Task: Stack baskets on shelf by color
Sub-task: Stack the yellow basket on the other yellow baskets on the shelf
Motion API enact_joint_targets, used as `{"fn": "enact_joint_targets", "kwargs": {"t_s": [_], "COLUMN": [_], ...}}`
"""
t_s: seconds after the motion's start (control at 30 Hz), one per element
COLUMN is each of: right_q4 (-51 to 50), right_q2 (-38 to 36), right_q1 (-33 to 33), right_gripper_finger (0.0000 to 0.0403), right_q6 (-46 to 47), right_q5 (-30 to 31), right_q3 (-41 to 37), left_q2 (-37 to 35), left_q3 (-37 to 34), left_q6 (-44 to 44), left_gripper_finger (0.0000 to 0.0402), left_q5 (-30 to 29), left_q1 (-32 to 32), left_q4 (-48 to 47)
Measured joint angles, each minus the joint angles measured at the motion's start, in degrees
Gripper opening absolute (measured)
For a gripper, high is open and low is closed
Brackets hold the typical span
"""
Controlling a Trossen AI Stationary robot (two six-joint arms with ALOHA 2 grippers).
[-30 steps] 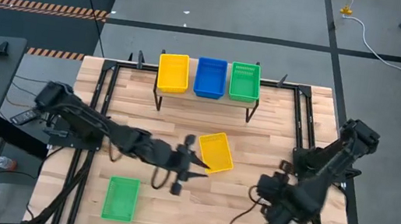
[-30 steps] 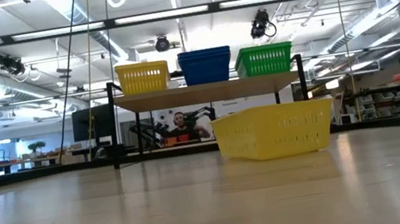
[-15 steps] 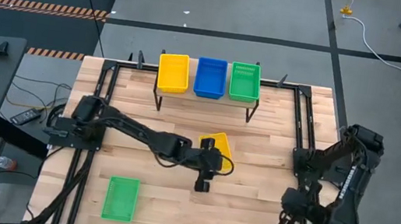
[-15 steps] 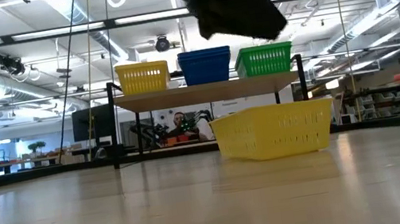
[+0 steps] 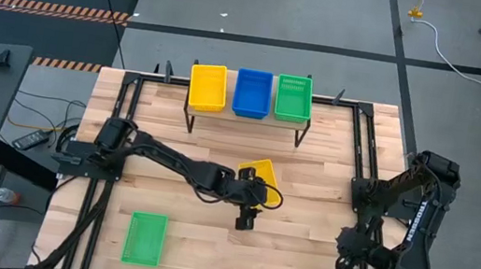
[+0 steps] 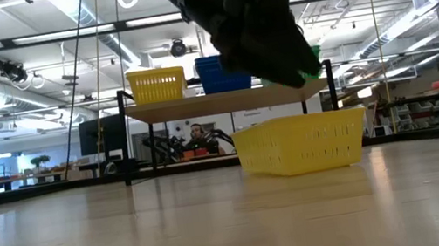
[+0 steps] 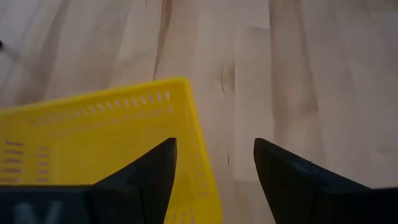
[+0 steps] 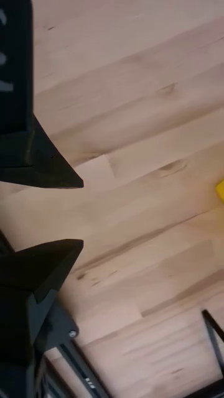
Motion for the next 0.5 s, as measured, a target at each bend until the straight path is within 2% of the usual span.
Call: {"fn": "enact_joint_targets", "kwargs": {"t_s": [0.23,0.37,0.5], "right_q4": [0.0,0.0,0.0], "right_q2": [0.0,0.0,0.0], "right_q1": [-0.1,-0.1,-0.1], "right_gripper_finger": [0.0149,0.0149,0.0149], "right_q6": [-0.3,-0.3,-0.3], "right_q5": [1.4,1.3,1.2], "right_q3": [0.0,0.0,0.0], "left_q2": [3.4,3.8,4.6], "left_q3": [0.0,0.0,-0.1], "left_q6": [-0.3,-1.3,-1.3], "left_gripper_finger": [0.0223,0.0222,0.0203], "left_q5": [-0.7,1.2,3.1], "left_q1": [1.9,2.9,2.7], "left_q4": [1.0,0.6,-0.7]}}
